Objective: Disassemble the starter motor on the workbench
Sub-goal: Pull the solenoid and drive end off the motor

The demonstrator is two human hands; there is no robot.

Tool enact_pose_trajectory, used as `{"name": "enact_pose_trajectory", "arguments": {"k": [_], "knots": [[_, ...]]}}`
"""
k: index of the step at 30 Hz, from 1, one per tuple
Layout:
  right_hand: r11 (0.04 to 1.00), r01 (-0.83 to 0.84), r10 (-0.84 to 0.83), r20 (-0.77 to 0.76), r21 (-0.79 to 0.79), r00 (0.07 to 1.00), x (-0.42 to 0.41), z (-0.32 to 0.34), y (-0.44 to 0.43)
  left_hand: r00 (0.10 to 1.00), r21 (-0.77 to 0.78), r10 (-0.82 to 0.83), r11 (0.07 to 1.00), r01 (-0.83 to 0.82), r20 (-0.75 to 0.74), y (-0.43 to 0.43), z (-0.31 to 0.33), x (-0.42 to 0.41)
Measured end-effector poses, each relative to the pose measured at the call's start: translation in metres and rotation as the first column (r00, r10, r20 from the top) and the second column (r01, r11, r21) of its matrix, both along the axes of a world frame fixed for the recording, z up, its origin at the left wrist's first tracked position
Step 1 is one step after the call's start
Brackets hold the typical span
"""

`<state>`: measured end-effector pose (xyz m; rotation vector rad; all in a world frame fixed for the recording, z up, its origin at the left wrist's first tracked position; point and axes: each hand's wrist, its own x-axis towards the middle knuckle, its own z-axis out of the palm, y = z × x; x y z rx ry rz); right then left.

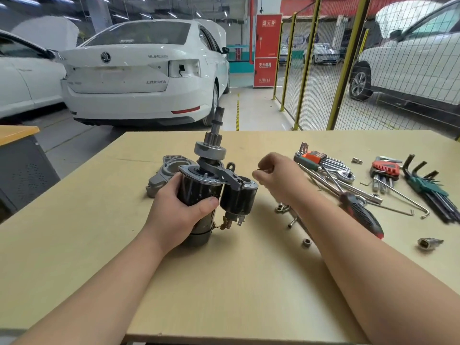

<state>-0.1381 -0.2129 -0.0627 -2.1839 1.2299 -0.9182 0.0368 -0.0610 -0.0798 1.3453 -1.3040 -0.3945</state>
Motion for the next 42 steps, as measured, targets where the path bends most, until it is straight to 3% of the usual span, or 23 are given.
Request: {"name": "enact_pose_trajectory", "arguments": {"k": [3, 5, 7, 9, 11, 13, 15, 18, 24, 26, 29, 34, 39, 42], "knots": [[0.993, -0.059, 0.022, -0.318, -0.105, 0.948, 0.014, -0.012, -0.003, 1.0, 0.011, 0.001, 1.0, -0.002, 0.011, 0.0, 0.0, 0.001], [0.987, -0.108, 0.055, -0.388, -0.117, 0.92, 0.014, -0.015, 0.0, 1.0, 0.022, 0.005, 1.0, -0.005, 0.013, -0.001, 0.0, 0.001], [0.987, -0.083, 0.044, -0.263, -0.14, 0.964, 0.007, -0.002, 0.007, 1.0, 0.026, 0.014, 1.0, -0.014, 0.014, -0.002, -0.001, 0.001], [0.984, -0.094, 0.096, 0.003, -0.152, 0.995, -0.002, 0.016, 0.019, 1.0, 0.024, 0.026, 0.999, -0.027, 0.014, -0.003, -0.002, 0.001], [0.974, -0.186, 0.208, 0.183, -0.134, 0.961, -0.011, 0.033, 0.039, 0.999, 0.019, 0.044, 0.999, -0.044, 0.012, -0.003, -0.002, 0.001], [0.948, -0.257, 0.268, 0.032, -0.188, 0.963, -0.012, 0.041, 0.062, 0.998, 0.011, 0.065, 0.998, -0.065, 0.023, -0.004, -0.002, 0.001], [0.927, -0.253, 0.223, -0.136, -0.277, 0.965, -0.007, 0.04, 0.073, 0.996, 0.012, 0.086, 0.996, -0.086, 0.035, -0.004, 0.0, -0.001], [0.917, -0.244, 0.212, -0.133, -0.316, 0.968, -0.005, 0.046, 0.069, 0.991, 0.019, 0.129, 0.991, -0.13, 0.038, -0.005, 0.0, -0.002], [0.933, -0.342, 0.323, -0.154, -0.116, 0.934, -0.031, 0.06, 0.056, 0.988, 0.045, 0.129, 0.99, -0.133, 0.085, -0.006, 0.001, -0.007], [0.939, -0.331, 0.326, -0.065, -0.098, 0.943, -0.043, 0.062, 0.051, 0.986, 0.052, 0.164, 0.985, -0.165, 0.027, -0.008, 0.001, -0.005], [0.975, -0.158, 0.16, 0.001, -0.154, 0.987, -0.054, 0.06, 0.025, 0.975, 0.063, 0.19, 0.981, -0.183, -0.119, -0.008, 0.0, 0.008], [0.993, 0.088, -0.106, -0.243, -0.083, 0.964, -0.024, 0.029, -0.015, 0.962, 0.036, 0.153, 0.988, -0.149, -0.227, -0.003, -0.001, 0.019], [0.987, 0.143, -0.157, -0.224, -0.077, 0.962, 0.004, 0.004, -0.015, 0.95, 0.034, 0.094, 0.996, -0.088, -0.296, 0.0, -0.002, 0.019], [0.995, -0.046, 0.044, -0.022, -0.088, 0.999, 0.001, 0.013, 0.007, 0.849, 0.088, 0.026, 0.996, 0.024, -0.528, 0.003, -0.003, 0.011]]}}
